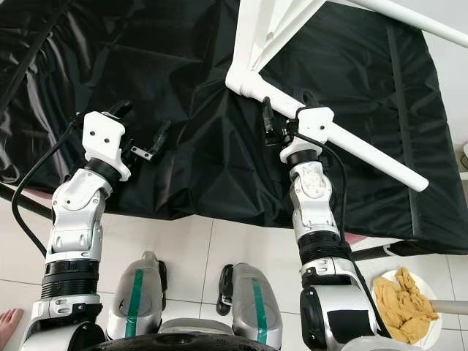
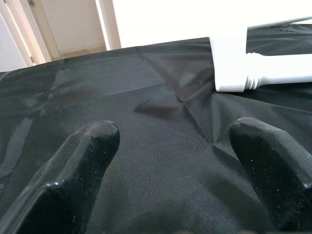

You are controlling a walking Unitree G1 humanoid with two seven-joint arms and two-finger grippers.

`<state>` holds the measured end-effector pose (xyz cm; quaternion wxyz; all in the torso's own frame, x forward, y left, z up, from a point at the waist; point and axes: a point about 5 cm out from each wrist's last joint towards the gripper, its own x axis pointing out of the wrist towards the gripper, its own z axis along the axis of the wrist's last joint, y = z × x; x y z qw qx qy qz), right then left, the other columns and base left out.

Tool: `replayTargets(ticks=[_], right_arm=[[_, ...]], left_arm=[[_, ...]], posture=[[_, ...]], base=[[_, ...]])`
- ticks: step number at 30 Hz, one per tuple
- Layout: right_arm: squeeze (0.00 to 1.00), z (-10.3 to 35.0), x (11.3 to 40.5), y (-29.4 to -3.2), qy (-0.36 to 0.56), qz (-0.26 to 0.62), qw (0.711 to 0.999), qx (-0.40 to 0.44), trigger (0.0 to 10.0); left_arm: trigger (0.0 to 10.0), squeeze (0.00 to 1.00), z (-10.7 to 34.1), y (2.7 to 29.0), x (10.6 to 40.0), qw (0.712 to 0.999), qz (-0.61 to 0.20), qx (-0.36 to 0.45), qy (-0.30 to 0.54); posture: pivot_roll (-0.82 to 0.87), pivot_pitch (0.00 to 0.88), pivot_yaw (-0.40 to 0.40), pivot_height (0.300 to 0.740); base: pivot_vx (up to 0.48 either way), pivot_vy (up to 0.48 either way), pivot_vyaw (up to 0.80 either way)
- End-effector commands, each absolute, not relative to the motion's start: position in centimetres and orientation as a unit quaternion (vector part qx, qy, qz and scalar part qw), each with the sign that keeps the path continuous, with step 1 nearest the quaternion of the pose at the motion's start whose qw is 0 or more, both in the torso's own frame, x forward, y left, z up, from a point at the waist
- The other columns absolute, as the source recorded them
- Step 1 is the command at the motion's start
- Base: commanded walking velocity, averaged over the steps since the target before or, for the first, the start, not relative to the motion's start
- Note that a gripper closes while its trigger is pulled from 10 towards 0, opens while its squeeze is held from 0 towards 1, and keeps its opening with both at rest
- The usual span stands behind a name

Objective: Building children table

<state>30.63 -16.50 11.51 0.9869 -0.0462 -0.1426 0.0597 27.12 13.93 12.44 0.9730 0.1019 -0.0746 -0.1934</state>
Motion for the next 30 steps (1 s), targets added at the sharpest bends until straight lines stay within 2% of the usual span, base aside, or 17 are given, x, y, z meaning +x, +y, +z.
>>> replayTargets(ticks=[1, 11, 17, 24, 30], right_arm=[[0.00, 11.6, 30.6, -17.2, -0.142, 0.048, 0.987, -0.051, 10.0], [0.00, 12.0, 31.1, -17.1, -0.146, 0.045, 0.987, -0.049, 10.0], [0.00, 12.2, 31.3, -17.2, -0.149, 0.043, 0.987, -0.049, 10.0], [0.00, 12.2, 31.3, -17.3, -0.149, 0.041, 0.987, -0.049, 10.0], [0.00, 9.8, 31.0, -17.6, -0.087, 0.031, 0.994, -0.061, 10.0]], left_arm=[[10.0, 0.00, 12.6, 13.4, 27.3, 0.992, -0.072, 0.061, -0.089], [10.0, 0.00, 13.2, 13.8, 27.9, 0.989, -0.068, 0.077, -0.103], [10.0, 0.00, 13.7, 15.1, 28.5, 0.989, -0.049, 0.082, -0.109], [10.0, 0.00, 13.7, 14.6, 28.5, 0.989, -0.055, 0.079, -0.110], [10.0, 0.00, 13.0, 13.5, 28.1, 0.991, -0.069, 0.061, -0.101]], posture=[[0.12, 0.002, -0.094, 0.740], [0.12, 0.000, -0.098, 0.740], [0.12, 0.000, -0.099, 0.740], [0.12, 0.000, -0.099, 0.740], [0.12, 0.000, -0.099, 0.740]], base=[[0.000, 0.000, 0.00], [0.000, 0.000, 0.00], [0.000, 0.000, 0.00], [0.000, 0.000, 0.00], [0.000, 0.000, 0.00]])
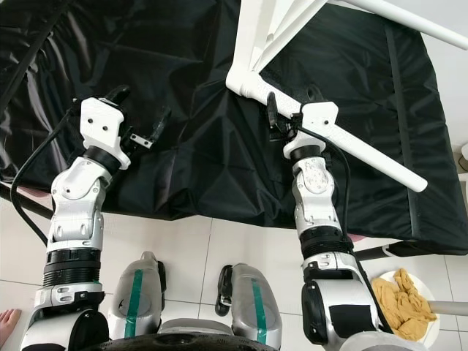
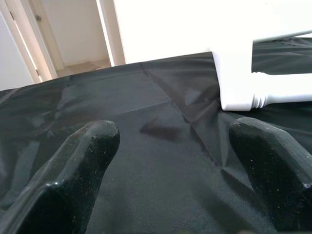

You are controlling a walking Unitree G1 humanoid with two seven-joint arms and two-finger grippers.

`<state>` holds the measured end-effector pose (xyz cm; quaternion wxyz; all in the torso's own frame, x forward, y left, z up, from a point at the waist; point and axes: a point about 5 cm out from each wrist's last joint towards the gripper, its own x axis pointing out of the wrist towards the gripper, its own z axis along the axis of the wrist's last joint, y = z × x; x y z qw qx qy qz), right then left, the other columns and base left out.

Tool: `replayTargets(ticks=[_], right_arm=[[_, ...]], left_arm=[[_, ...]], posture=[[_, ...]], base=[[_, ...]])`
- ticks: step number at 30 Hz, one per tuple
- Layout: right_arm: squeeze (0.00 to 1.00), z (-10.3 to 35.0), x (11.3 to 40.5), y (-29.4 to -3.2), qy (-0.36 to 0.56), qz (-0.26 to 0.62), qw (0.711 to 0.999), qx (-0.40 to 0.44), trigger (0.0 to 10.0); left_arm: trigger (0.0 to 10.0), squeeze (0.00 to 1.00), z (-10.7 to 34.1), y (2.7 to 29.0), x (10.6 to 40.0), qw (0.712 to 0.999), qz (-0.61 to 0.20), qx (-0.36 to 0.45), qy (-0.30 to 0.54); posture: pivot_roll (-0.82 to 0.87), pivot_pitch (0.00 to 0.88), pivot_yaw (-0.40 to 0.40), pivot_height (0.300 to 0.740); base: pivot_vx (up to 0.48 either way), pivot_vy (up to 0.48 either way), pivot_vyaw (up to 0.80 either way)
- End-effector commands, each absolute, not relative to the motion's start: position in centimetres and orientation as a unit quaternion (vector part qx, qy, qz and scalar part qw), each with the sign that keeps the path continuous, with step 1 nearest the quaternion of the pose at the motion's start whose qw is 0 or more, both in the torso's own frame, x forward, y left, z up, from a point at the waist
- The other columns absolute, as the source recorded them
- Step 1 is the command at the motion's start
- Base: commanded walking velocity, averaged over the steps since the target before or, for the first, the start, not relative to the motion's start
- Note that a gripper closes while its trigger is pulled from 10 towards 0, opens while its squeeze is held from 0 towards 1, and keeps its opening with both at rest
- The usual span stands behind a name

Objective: Building children table

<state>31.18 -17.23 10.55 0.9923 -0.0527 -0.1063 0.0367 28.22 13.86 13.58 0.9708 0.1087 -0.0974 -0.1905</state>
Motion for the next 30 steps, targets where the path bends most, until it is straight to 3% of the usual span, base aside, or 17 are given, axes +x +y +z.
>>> replayTargets(ticks=[1, 19, 30], right_arm=[[0.00, 9.4, 30.7, -17.6, -0.079, 0.031, 0.994, -0.062, 10.0], [0.00, 9.3, 29.9, -18.6, -0.073, -0.029, 0.995, -0.055, 10.0], [0.00, 14.2, 29.9, -17.4, -0.129, -0.006, 0.990, -0.051, 10.0]], left_arm=[[10.0, 0.00, 12.8, 13.4, 28.0, 0.991, -0.070, 0.059, -0.099], [10.0, 0.00, 12.1, 14.0, 27.6, 0.993, -0.065, 0.051, -0.082], [10.0, 0.00, 14.3, 14.0, 27.1, 0.995, -0.059, 0.023, -0.073]], posture=[[0.12, 0.000, -0.097, 0.740], [0.12, 0.000, -0.099, 0.740], [0.12, 0.000, -0.104, 0.740]], base=[[0.000, 0.000, 0.00], [0.000, 0.000, 0.00], [0.000, 0.000, 0.00]])
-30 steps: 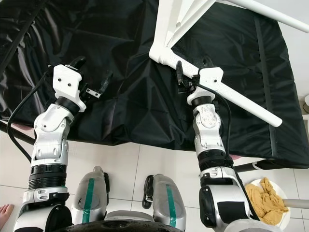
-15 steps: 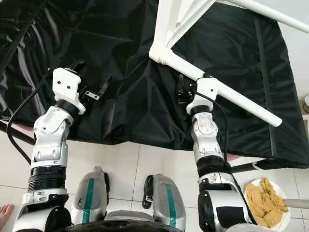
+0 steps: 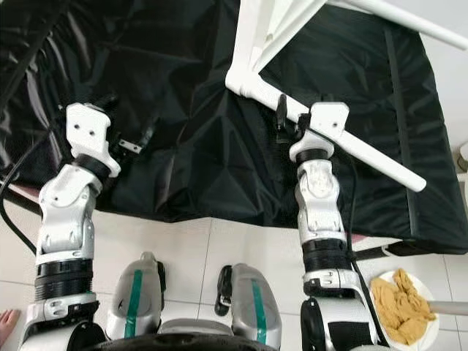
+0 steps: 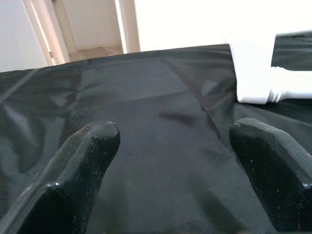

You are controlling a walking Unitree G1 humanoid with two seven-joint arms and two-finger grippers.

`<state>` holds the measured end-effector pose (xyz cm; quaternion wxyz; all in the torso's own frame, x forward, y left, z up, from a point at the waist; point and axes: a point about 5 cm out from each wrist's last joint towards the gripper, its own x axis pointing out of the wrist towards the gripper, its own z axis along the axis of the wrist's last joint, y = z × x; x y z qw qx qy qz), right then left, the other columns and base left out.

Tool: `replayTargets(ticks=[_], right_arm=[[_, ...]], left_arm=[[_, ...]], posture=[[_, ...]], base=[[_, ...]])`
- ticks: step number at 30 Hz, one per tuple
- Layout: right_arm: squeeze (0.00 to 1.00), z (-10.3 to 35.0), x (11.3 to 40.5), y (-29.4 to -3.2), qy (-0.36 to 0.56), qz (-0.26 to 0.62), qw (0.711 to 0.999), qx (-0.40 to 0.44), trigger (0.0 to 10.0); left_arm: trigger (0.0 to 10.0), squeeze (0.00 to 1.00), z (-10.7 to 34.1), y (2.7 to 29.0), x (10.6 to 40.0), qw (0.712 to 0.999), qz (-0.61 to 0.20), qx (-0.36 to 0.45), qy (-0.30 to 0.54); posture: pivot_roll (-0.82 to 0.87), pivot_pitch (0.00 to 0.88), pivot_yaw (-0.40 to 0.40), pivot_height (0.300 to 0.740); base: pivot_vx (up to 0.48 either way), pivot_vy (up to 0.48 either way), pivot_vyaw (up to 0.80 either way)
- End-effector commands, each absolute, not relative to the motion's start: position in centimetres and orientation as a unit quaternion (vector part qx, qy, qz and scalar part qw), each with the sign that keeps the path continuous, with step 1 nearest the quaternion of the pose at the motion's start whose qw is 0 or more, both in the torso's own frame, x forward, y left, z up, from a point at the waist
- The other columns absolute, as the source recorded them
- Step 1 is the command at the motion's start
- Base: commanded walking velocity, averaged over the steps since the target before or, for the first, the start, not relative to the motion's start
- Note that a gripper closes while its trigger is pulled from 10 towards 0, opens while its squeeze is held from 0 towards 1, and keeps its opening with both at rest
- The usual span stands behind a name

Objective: Building children table

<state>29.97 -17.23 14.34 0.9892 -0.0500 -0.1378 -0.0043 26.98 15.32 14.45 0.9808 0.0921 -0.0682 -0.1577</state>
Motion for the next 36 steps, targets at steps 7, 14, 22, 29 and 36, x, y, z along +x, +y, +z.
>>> replayTargets(ticks=[7, 14, 22, 29, 36], right_arm=[[0.00, 15.2, 28.9, -17.0, -0.159, 0.013, 0.984, -0.078, 10.0], [0.00, 14.7, 28.0, -17.0, -0.154, 0.031, 0.985, -0.075, 10.0], [0.00, 13.0, 27.0, -17.5, -0.121, 0.025, 0.989, -0.078, 10.0], [0.00, 12.5, 26.4, -17.4, -0.112, 0.013, 0.991, -0.070, 10.0], [0.00, 12.4, 26.0, -17.4, -0.114, 0.006, 0.991, -0.064, 10.0]], left_arm=[[10.0, 0.00, 14.3, 13.7, 26.1, 0.997, -0.050, -0.013, -0.052], [10.0, 0.00, 13.8, 13.6, 25.4, 0.998, -0.042, -0.034, -0.032], [10.0, 0.00, 14.0, 13.9, 25.0, 0.998, -0.052, -0.021, -0.018], [10.0, 0.00, 14.4, 14.2, 24.9, 0.998, -0.066, -0.012, -0.013], [10.0, 0.00, 14.5, 14.0, 25.0, 0.997, -0.076, 0.001, -0.012]], posture=[[0.12, 0.016, -0.108, 0.740], [0.12, 0.029, -0.113, 0.740], [0.12, 0.051, -0.088, 0.740], [0.11, 0.061, -0.063, 0.740], [0.11, 0.053, -0.048, 0.740]], base=[[0.000, 0.000, 0.00], [0.000, 0.000, 0.00], [0.000, 0.000, 0.00], [0.000, 0.000, 0.00], [0.000, 0.000, 0.00]])
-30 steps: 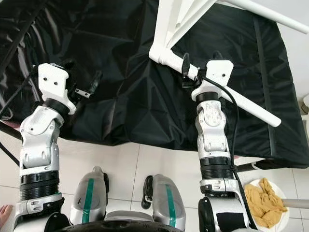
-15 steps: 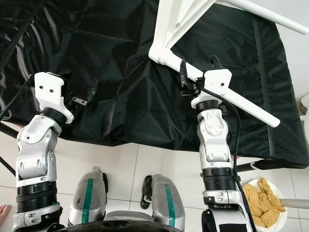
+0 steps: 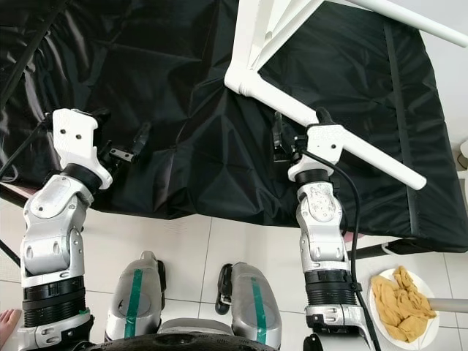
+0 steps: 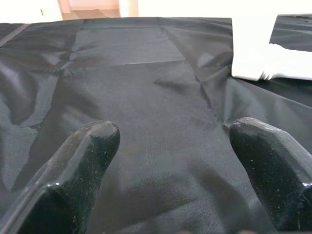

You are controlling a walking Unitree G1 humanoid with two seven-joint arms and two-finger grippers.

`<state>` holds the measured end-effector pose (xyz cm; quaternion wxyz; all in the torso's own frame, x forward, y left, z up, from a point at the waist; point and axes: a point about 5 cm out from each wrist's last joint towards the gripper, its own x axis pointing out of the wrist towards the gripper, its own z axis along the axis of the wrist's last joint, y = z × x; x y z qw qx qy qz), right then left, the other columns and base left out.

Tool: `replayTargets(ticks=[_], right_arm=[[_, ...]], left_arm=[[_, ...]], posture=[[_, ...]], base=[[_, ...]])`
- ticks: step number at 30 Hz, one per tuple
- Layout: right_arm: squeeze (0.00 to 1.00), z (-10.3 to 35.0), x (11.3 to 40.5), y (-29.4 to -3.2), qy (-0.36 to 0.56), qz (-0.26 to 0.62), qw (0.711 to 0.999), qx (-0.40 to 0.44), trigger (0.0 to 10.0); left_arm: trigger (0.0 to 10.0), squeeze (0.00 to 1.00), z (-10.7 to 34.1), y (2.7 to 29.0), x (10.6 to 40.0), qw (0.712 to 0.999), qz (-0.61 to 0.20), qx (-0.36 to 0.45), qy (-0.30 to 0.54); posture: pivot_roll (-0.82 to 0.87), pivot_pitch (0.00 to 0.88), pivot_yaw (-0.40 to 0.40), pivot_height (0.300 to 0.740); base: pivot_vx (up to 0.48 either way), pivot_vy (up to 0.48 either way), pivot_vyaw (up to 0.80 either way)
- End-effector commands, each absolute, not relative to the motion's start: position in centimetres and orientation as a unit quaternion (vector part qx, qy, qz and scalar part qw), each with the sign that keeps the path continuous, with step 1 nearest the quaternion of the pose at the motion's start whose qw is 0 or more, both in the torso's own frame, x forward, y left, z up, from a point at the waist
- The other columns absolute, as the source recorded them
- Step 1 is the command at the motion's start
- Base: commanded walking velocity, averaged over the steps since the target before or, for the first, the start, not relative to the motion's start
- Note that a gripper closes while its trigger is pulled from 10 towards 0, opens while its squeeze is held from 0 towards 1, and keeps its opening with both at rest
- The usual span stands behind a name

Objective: Building children table

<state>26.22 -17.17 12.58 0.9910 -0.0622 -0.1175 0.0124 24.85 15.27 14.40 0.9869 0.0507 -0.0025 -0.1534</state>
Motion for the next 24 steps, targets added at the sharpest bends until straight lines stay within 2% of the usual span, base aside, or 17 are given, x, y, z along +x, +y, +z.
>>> replayTargets(ticks=[1, 7, 10, 14, 18, 24], right_arm=[[0.00, 12.4, 26.0, -17.4, -0.114, 0.006, 0.991, -0.064, 10.0], [0.00, 12.2, 26.0, -17.4, -0.111, 0.003, 0.992, -0.064, 10.0], [0.00, 11.7, 26.7, -17.4, -0.073, -0.019, 0.996, -0.047, 10.0], [0.00, 12.1, 27.6, -17.0, -0.065, -0.017, 0.997, -0.042, 10.0], [0.00, 13.2, 28.6, -16.4, -0.076, 0.007, 0.996, -0.043, 10.0], [0.00, 13.5, 28.7, -16.7, -0.079, -0.003, 0.996, -0.035, 10.0]], left_arm=[[10.0, 0.00, 14.5, 14.0, 25.0, 0.997, -0.076, 0.001, -0.012], [10.0, 0.00, 14.5, 13.9, 25.0, 0.997, -0.078, 0.006, -0.013], [10.0, 0.00, 14.7, 14.2, 25.4, 0.997, -0.072, 0.015, -0.017], [10.0, 0.00, 15.2, 14.1, 26.1, 0.996, -0.085, 0.020, -0.021], [10.0, 0.00, 16.3, 13.8, 27.1, 0.994, -0.102, -0.027, 0.002], [10.0, 0.00, 16.8, 13.9, 27.3, 0.994, -0.095, -0.046, 0.012]], posture=[[0.11, 0.053, -0.048, 0.740], [0.11, 0.050, -0.048, 0.740], [0.12, 0.046, -0.049, 0.740], [0.13, 0.059, -0.063, 0.740], [0.14, 0.066, -0.058, 0.740], [0.13, 0.066, -0.047, 0.740]], base=[[0.000, 0.000, 0.00], [0.000, 0.000, 0.00], [0.000, 0.000, 0.00], [0.000, 0.000, 0.00], [0.000, 0.000, 0.00], [0.000, 0.000, 0.00]])
